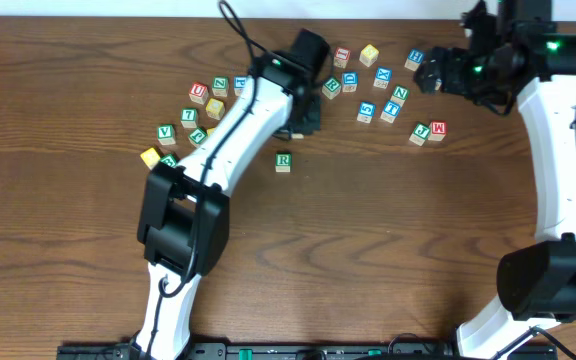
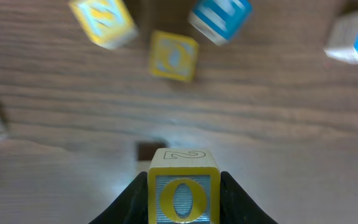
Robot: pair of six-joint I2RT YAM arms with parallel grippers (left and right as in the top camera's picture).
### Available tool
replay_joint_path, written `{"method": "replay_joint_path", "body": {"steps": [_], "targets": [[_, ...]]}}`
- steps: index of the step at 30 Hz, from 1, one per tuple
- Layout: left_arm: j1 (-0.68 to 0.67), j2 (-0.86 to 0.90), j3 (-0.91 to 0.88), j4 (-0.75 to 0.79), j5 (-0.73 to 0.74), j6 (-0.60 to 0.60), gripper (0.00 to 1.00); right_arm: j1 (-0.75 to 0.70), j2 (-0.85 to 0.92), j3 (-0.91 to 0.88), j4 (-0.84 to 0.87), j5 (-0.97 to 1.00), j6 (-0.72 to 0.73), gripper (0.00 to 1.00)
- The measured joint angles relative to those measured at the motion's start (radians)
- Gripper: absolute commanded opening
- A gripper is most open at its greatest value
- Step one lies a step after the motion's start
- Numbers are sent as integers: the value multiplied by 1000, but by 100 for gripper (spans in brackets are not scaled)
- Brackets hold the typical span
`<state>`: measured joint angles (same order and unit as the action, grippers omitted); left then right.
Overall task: Spell out ROBOT
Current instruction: 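Place the yellow O block to the right of the R block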
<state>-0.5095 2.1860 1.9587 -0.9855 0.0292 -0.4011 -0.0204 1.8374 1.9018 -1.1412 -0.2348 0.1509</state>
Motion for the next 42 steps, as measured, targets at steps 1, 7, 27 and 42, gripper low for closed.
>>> {"method": "replay_joint_path", "body": {"steps": [1,7,27,42], "targets": [[-12,0,-5,-1,2,-4,30,-14,0,0,-2,0,3,99],[-57,0,-66,6,9,-43,30,-80,0,0,-18,5,18,99],[-74,-4,-296,214,-11,-74,30,-88,0,0,-27,6,21,99],[-74,-4,-299,219,-66,-100,30,-88,0,0,-43,6,21,99]]}}
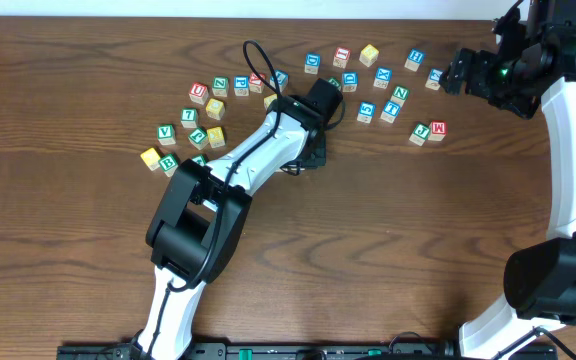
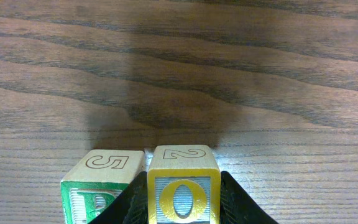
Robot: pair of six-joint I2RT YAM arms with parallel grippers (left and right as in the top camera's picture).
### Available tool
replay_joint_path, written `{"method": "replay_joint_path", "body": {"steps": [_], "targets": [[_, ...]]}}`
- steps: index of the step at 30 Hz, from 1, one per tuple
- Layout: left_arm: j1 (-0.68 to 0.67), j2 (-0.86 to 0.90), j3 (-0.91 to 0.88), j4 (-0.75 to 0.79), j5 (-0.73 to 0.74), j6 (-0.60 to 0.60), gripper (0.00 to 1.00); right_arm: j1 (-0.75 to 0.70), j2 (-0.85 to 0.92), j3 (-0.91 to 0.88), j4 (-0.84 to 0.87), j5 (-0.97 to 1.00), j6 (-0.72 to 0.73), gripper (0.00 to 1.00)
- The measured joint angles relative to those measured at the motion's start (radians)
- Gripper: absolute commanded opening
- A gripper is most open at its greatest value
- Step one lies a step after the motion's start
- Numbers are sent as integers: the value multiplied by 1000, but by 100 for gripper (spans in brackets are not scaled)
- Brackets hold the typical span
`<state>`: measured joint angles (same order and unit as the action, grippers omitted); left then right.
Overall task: Spell out ROBOT
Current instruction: 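Place the yellow O block to the right of the R block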
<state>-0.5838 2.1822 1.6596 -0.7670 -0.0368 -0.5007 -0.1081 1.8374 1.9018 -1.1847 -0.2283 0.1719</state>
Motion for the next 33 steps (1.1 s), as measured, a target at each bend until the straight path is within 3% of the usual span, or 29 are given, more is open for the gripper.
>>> {"method": "replay_joint_path", "body": {"steps": [8,11,33], "targets": [[0,0,0,-18,0,-35,31,0,0,0,0,0,0,99],[0,0,0,-18,0,-43,36,0,0,0,-1,0,0,99],[0,0,76,-98,5,-49,36,0,0,0,-2,0,0,99]]}}
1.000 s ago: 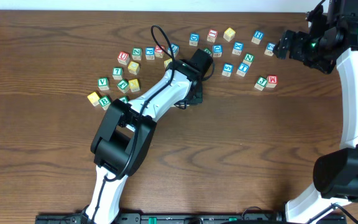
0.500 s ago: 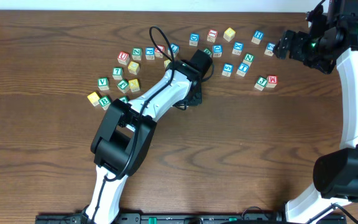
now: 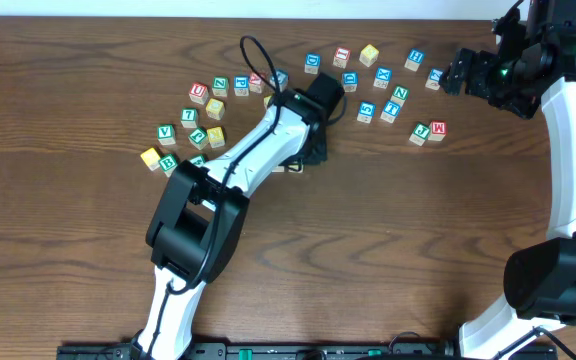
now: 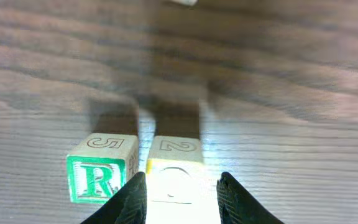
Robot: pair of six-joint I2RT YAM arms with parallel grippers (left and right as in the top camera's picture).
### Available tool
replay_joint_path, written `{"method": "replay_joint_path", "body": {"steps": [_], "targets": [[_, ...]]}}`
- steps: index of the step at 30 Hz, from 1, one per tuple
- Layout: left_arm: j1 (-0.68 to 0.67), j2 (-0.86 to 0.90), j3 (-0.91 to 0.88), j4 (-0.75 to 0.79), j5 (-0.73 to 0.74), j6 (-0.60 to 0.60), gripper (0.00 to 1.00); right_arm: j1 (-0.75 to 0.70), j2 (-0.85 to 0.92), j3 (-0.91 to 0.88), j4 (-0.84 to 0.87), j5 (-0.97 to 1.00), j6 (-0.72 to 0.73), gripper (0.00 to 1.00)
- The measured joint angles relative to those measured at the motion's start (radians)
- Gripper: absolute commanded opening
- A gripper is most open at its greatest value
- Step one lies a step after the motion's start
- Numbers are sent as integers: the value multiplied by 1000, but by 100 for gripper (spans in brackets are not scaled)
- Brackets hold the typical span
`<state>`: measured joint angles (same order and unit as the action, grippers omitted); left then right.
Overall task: Spell out ROBOT
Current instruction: 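Place the yellow O block to the right of the R block, then reach the left gripper to the green B block and grasp it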
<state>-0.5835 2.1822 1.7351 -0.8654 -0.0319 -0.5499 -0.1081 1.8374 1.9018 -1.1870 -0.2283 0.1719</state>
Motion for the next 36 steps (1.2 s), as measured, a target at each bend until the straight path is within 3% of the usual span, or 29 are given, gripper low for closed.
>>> {"method": "replay_joint_path", "body": {"steps": [12,23,25,36], "targets": [[41,-41,63,-85,3,20,37,0,0,0,-1,0,-1,99],[410,-396,102,-167,-17,30,37,0,0,0,1,7,-1,99],[452,-393,97,-171,-21,30,46,0,0,0,1,8,-1,99],[565,-261,-62,-179,-24,-16,46,0,0,0,-2,9,-1,99]]}}
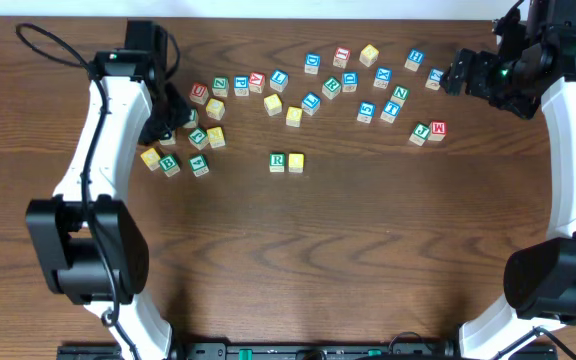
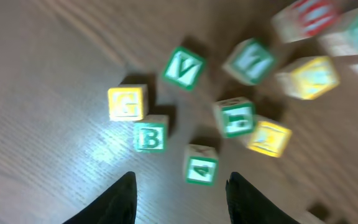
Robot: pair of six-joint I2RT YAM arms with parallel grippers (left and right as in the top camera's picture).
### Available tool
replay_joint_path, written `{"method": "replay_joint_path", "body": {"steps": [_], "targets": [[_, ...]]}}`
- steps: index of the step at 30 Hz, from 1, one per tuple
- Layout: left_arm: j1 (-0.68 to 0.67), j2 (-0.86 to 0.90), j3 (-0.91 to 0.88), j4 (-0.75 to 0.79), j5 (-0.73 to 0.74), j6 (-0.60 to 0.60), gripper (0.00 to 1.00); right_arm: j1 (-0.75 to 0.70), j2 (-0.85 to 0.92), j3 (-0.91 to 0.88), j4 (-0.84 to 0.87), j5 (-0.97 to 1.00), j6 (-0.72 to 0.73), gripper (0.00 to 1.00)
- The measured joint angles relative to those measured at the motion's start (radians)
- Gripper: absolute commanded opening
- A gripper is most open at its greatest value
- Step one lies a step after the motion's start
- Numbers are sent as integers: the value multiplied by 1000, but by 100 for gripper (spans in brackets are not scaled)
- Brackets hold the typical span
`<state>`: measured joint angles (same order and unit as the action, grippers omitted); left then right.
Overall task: Spell out ROBOT
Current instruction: 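Reach the left gripper to the green B block and grasp it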
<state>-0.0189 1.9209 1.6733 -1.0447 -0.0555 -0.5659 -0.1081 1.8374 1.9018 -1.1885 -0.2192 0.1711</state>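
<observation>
A green R block (image 1: 278, 160) and a yellow O block (image 1: 296, 161) sit side by side in the middle of the table (image 1: 388, 250). My left gripper (image 1: 168, 126) hovers over the left cluster of letter blocks. In the left wrist view the left gripper (image 2: 180, 178) is open and empty. Ahead of it lie a green B block (image 2: 150, 137), a yellow G block (image 2: 127, 102) and a green block marked 4 (image 2: 201, 167). The B block (image 1: 169, 163) lies at the cluster's lower left. My right gripper (image 1: 455, 76) hangs at the far right; its jaws are not readable.
Loose letter blocks are scattered across the back of the table, from a red U block (image 1: 199, 92) to a red M block (image 1: 437, 129). A green V block (image 2: 183, 68) and a yellow block (image 2: 268, 138) crowd round the B.
My left gripper was open just behind the O block beside the R. It now hovers open over the left cluster with the B block in view. The right arm has not moved.
My left gripper held the O block near the scattered blocks while the R stood alone. Then it held the O down beside the R. Then it was open with the O left there. Now it is over the left cluster.
</observation>
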Motion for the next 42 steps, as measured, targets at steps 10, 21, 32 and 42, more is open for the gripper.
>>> {"method": "replay_joint_path", "body": {"steps": [10,21,32,42], "targets": [[42,23,-100,53,-1,-11,46,0,0,0,-3,0,0,99],[44,24,-241,192,-2,-11,46,0,0,0,-3,1,0,99],[44,24,-330,270,8,9,46,0,0,0,-4,3,0,99],[44,24,-336,298,20,22,45,0,0,0,-5,3,0,99]]}}
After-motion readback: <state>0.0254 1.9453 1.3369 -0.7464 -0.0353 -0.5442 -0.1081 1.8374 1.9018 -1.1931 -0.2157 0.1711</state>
